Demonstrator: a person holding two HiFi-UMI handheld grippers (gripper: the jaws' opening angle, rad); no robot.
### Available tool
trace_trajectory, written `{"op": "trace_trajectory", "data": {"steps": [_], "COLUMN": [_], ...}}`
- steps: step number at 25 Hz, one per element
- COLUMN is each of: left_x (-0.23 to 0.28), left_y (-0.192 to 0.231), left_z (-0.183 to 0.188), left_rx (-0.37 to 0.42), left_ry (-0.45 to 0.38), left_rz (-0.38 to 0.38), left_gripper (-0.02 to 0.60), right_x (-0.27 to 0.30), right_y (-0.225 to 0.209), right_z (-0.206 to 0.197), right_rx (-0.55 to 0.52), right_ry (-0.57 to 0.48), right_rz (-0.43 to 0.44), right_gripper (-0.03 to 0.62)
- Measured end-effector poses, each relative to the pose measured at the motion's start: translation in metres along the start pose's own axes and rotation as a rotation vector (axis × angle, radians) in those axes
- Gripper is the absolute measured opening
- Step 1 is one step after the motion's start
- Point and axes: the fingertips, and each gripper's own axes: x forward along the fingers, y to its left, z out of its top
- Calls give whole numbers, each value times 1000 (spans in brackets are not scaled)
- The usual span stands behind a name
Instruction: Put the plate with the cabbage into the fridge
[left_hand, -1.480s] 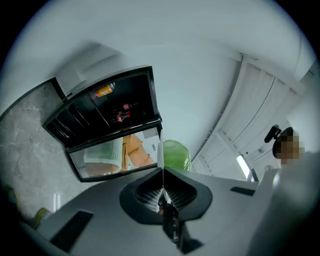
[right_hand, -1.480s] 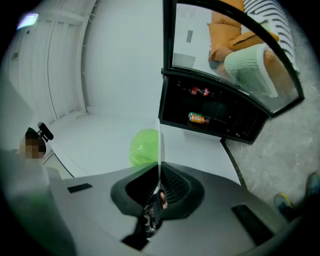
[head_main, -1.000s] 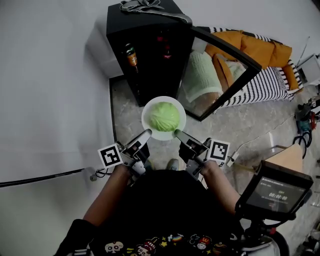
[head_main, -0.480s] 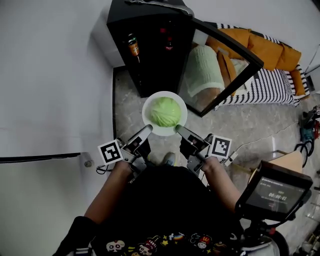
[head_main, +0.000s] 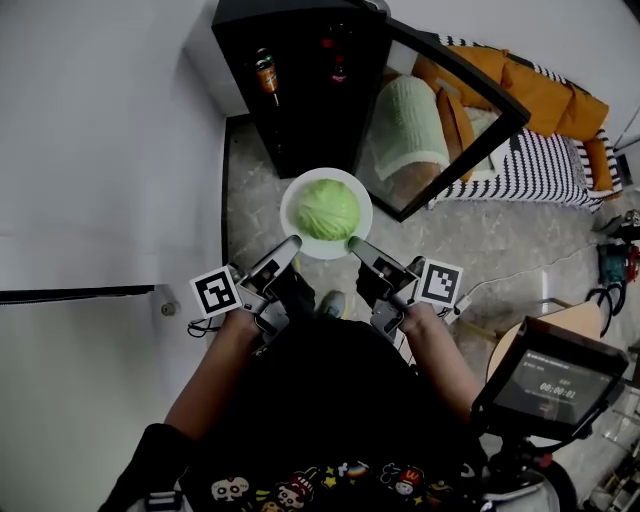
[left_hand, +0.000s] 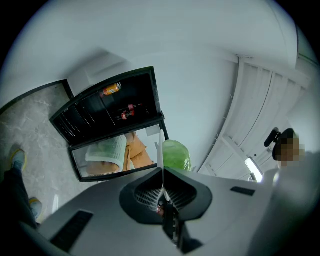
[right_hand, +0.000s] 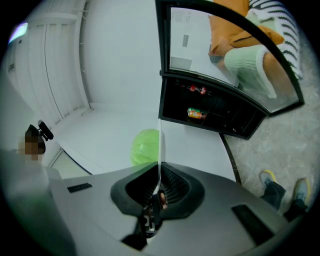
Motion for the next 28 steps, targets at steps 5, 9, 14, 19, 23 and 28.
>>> {"op": "trace_trajectory", "data": {"steps": [5, 9, 14, 19, 23, 28], "left_x": [0, 0, -2, 0, 0, 0], "left_y": [1, 1, 2, 2, 4, 5], "left_z": [-2, -1, 1, 3, 3, 0], "left_rx": [-8, -1, -5, 5, -3, -4], "left_ry": [-12, -22, -32, -24, -19, -8], "left_rz": [-8, -11, -8, -8, -4, -3], "left_gripper": [11, 11, 11, 11, 11, 11], "right_x": [-1, 0, 4, 5, 5, 3], "right_y": [-1, -2, 0, 0, -2, -5], "right_z": [1, 1, 1, 3, 3, 1], "right_rx": [-10, -7, -9, -13, -10, -3], "right_ry": [11, 21, 32, 25, 24, 21], "right_rz": [-3, 0, 7, 8, 4, -1], "right_gripper": [20, 20, 20, 20, 20, 20]}}
